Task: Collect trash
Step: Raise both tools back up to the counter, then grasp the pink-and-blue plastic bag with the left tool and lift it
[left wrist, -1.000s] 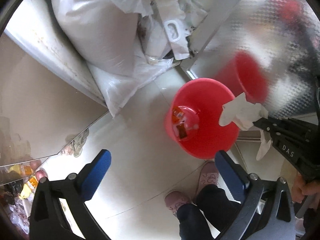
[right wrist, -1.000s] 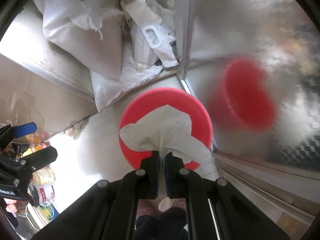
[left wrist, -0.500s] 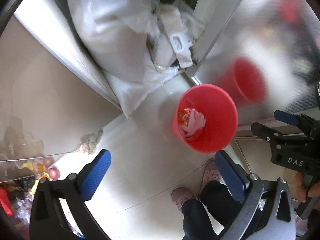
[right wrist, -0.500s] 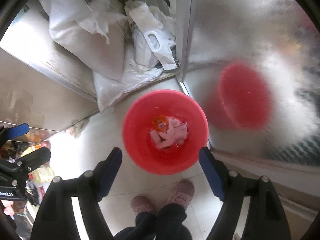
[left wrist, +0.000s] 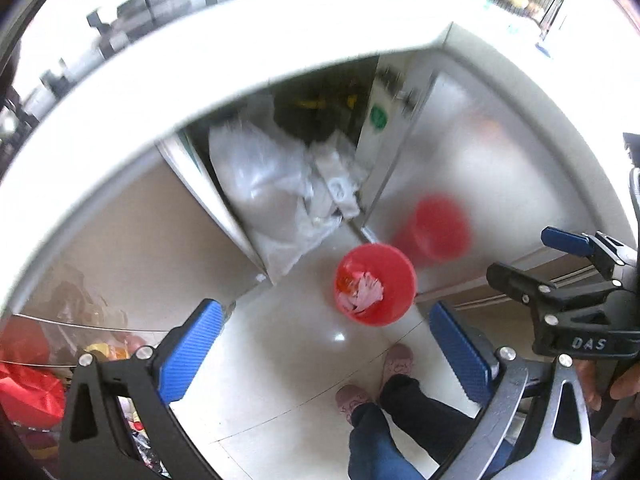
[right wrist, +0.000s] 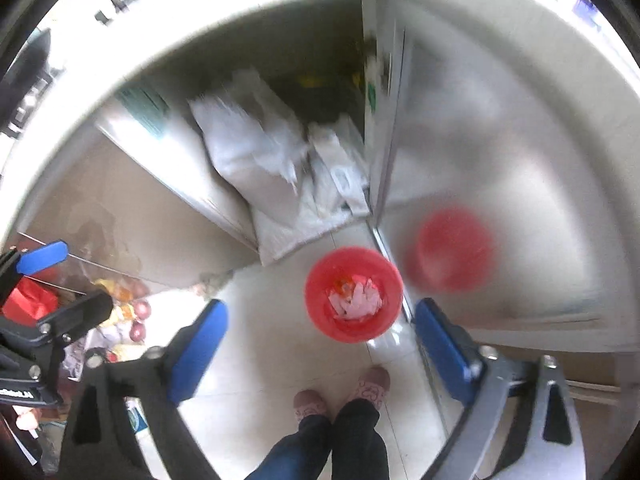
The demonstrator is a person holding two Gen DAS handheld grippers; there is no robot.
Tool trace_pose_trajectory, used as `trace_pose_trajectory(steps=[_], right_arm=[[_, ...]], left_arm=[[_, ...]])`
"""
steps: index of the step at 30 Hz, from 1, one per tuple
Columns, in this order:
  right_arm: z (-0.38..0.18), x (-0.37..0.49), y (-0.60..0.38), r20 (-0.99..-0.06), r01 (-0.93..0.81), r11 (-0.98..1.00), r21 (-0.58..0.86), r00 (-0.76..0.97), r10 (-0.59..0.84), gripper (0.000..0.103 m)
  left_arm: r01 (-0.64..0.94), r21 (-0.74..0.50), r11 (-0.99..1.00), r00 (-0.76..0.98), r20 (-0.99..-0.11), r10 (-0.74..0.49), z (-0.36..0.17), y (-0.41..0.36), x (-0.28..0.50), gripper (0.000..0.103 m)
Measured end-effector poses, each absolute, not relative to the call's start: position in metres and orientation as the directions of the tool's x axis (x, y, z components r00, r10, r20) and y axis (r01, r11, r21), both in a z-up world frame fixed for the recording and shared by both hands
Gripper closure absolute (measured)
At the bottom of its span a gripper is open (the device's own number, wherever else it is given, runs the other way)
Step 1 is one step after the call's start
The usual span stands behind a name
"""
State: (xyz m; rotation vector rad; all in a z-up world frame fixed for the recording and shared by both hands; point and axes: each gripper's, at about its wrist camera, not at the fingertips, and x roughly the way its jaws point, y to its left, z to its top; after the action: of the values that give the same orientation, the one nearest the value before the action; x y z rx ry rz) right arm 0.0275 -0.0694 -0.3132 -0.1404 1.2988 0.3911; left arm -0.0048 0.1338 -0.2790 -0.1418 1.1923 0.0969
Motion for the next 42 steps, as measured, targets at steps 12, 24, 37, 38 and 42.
trace_pose_trajectory(steps=[12,24,37,38,42], right_arm=[[-0.162,0.011,-0.096,-0.928,-0.388,0.919,0.063,0.317,0.198,0.001],[-0.093,0.031,-0.153,-0.897,-0.248,0.968,0.033,0.42,0.138,0.001],[-0.076,0.133,-0.236,-0.873,-0.075,0.994,0.074,0.477,0.101,0.001],[-0.077,0.142,-0.242,-0.874,-0.064,0.995,0.076,0.475,0.097,0.001],[-0.08,0.177,-0.267,-0.88,-0.032,0.995,0.09,0.465,0.095,0.001]], left_arm=[[0.003,-0.073,0.997,0.479,-0.875,-0.066,-0.139,0.084,-0.005,0.0],[0.242,-0.056,0.969,0.515,-0.838,-0.177,-0.082,0.021,0.06,0.0],[0.391,-0.097,0.915,0.441,-0.853,-0.279,-0.076,-0.037,0.209,0.0],[0.396,-0.096,0.913,0.434,-0.857,-0.278,-0.076,-0.041,0.225,0.0],[0.414,-0.086,0.906,0.42,-0.865,-0.274,-0.075,-0.054,0.276,0.0]])
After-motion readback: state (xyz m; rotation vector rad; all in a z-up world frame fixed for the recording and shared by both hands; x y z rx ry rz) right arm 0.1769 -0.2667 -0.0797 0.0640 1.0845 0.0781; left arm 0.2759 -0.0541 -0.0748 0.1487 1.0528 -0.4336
